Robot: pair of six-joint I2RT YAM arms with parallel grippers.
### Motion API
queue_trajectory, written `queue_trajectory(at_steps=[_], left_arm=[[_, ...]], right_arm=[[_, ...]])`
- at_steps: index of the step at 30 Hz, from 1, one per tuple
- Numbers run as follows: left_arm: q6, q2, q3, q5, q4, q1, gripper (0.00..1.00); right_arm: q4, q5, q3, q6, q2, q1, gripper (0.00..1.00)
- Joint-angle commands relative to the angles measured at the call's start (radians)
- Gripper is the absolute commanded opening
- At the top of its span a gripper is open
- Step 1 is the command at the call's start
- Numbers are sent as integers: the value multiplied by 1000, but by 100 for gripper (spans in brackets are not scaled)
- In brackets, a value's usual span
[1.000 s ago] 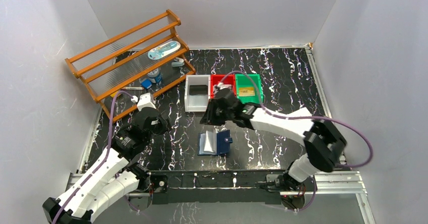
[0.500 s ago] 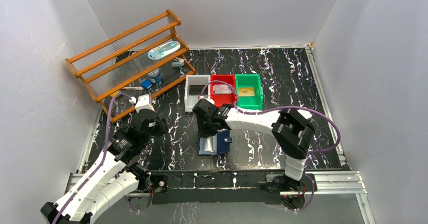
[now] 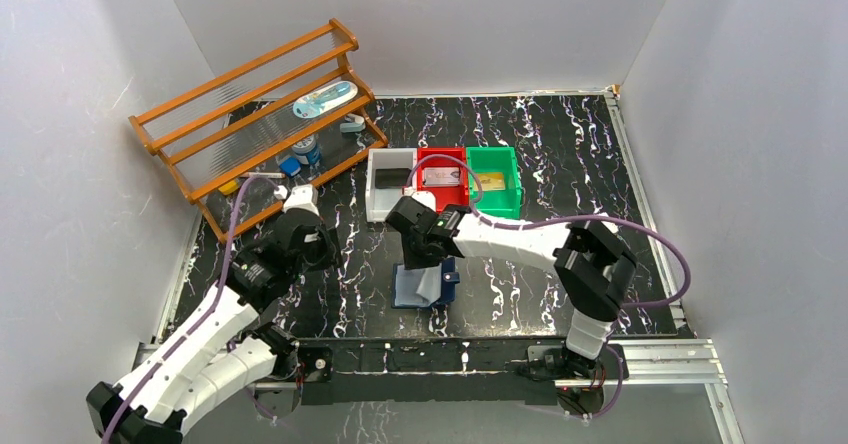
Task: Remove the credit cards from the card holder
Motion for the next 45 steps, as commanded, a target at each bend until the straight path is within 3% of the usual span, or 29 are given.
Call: queue_trajectory(at_steps=[1, 18, 22, 31, 34, 38, 41, 45], left_arm=[[51, 62, 81, 67, 34, 0, 0], [349, 455, 357, 194, 146, 0, 0], [493, 585, 457, 213, 122, 0, 0], [871, 809, 591, 159, 170, 0, 0], [988, 861, 611, 93, 205, -1, 0], [1160, 868, 557, 47, 348, 1, 0], [1305, 862, 472, 72, 557, 1, 0], [1394, 926, 464, 99, 635, 2, 0]], right_arm=[[-31, 88, -31, -11, -65, 2, 35], [337, -126, -322, 9, -362, -85, 37], [437, -186, -426, 13, -456, -126, 38], [449, -206, -512, 2, -635, -187, 43], [440, -170, -537, 5, -697, -204, 49], [395, -79, -555, 13, -772, -214, 74], [365, -35, -562, 42, -819, -215, 80], [314, 29, -571, 55, -879, -215, 85]])
